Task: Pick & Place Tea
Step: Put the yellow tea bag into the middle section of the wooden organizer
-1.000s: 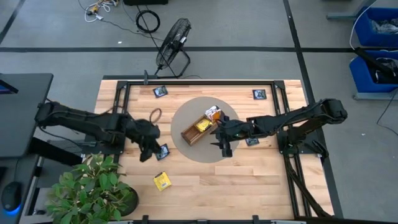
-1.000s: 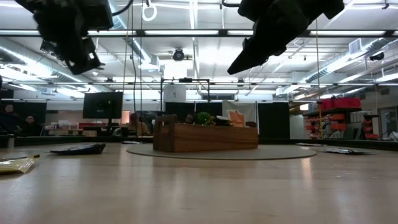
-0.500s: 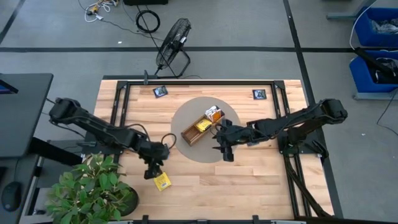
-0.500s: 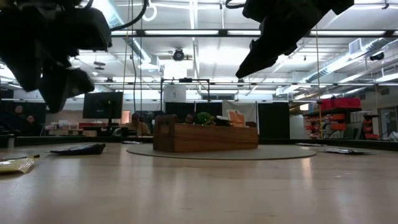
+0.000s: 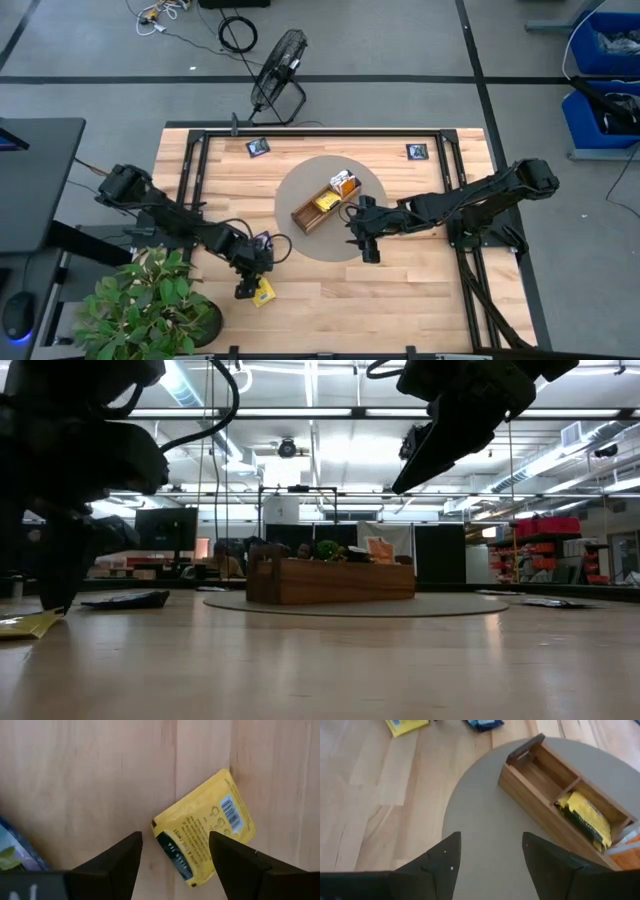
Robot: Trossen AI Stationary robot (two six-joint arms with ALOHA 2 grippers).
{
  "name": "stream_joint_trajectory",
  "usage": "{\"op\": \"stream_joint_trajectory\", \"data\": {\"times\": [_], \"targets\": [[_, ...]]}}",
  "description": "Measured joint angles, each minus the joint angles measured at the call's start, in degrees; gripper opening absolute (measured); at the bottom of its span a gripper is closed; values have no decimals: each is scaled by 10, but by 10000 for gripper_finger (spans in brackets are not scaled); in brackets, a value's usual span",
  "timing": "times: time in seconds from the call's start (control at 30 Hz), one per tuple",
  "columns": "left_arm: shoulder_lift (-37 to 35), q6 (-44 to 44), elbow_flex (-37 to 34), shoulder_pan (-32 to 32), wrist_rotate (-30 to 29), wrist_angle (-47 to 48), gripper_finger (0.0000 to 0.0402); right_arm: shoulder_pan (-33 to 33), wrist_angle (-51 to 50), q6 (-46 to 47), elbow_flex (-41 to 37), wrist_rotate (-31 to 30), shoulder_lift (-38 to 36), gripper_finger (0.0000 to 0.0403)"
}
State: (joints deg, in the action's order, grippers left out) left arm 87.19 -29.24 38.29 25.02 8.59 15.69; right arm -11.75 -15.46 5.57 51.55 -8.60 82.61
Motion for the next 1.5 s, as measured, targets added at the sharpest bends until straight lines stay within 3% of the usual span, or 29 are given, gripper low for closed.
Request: {"op": "stream_joint_trajectory", "data": {"times": [0.27,0.4,0.97,1.23,1.5], "targets": [[12,-35,1,1,-44,-4,235,0,-3,19,0,1,0,219],[12,-15,1,0,-58,-3,215,0,-4,21,0,-11,0,219],[38,29,1,4,-71,1,10,0,-19,77,0,-26,0,219],[39,29,14,-49,-22,8,3,0,-19,75,0,-26,0,219],[34,43,54,-75,-49,12,1,0,-5,77,0,-26,0,219]]}}
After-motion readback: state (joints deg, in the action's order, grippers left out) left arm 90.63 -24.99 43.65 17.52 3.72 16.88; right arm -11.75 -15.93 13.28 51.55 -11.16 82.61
